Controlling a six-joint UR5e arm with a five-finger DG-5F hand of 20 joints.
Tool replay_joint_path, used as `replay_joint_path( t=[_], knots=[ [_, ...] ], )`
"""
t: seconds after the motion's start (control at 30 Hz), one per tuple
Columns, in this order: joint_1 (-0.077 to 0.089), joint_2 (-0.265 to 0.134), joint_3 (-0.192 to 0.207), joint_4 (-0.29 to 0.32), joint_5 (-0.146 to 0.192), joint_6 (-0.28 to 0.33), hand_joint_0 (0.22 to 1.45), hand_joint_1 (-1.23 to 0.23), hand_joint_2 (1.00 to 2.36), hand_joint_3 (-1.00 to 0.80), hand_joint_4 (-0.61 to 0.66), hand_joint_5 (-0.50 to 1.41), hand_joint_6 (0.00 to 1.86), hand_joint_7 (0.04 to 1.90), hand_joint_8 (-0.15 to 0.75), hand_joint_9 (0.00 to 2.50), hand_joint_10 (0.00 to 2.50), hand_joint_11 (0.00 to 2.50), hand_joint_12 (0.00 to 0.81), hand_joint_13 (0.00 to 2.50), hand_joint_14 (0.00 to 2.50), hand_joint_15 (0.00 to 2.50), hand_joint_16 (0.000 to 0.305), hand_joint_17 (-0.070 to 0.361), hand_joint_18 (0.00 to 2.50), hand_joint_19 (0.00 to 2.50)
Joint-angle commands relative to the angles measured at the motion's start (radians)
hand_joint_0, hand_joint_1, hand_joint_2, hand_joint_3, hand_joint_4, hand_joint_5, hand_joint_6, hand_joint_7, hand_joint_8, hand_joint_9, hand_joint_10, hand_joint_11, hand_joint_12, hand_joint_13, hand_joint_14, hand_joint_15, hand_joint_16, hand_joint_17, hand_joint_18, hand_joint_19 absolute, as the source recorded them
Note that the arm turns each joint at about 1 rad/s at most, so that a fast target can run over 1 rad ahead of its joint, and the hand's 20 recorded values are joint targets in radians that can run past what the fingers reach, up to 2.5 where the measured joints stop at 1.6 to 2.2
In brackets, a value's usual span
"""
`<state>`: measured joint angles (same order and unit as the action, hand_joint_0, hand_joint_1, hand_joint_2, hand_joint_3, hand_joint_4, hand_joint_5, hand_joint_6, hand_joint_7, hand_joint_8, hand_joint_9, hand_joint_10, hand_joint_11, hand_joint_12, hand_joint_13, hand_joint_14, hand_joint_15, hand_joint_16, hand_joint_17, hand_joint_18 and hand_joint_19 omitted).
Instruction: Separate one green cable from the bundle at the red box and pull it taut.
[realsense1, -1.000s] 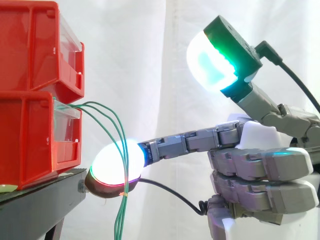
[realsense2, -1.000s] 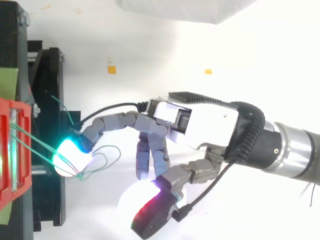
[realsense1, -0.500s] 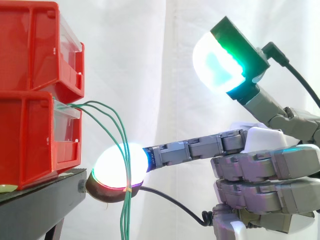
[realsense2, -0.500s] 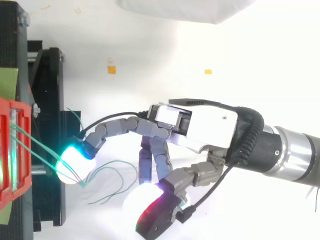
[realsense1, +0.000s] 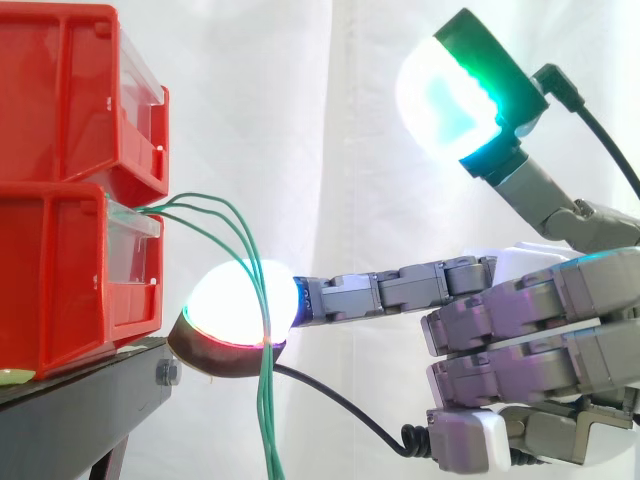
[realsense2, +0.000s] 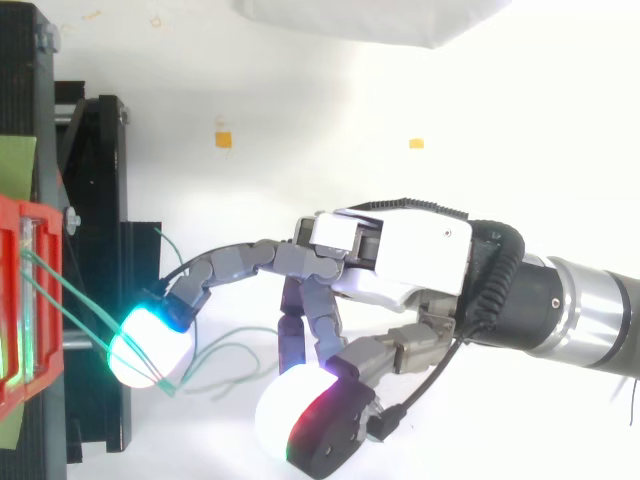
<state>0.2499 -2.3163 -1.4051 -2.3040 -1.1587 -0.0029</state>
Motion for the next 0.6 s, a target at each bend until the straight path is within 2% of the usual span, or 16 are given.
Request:
replay_joint_path(
  t=[0.0, 0.33, 0.57],
  knots=[
    [0.003, 0.000, 0.000, 0.000, 0.001, 0.047, 0.43, -0.60, 1.00, -0.50, 0.34, -0.15, 0.50, 0.67, 0.380, 2.10, 0.02, 0.46, 0.565, 2.16, 0.02, 0.59, 0.088, 0.199, 2.50, 0.28],
    [0.011, 0.000, 0.000, -0.029, -0.003, 0.110, 0.44, -0.65, 1.00, -0.50, 0.34, -0.15, 0.50, 0.67, 0.382, 2.10, 0.02, 0.46, 0.566, 2.16, 0.02, 0.58, 0.088, 0.198, 2.50, 0.30],
    [0.012, 0.000, 0.000, -0.052, -0.016, 0.119, 0.39, -0.70, 1.00, -0.50, 0.37, -0.13, 0.50, 0.72, 0.400, 2.13, 0.02, 0.45, 0.573, 2.19, 0.02, 0.57, 0.089, 0.200, 2.50, 0.28]
  ],
)
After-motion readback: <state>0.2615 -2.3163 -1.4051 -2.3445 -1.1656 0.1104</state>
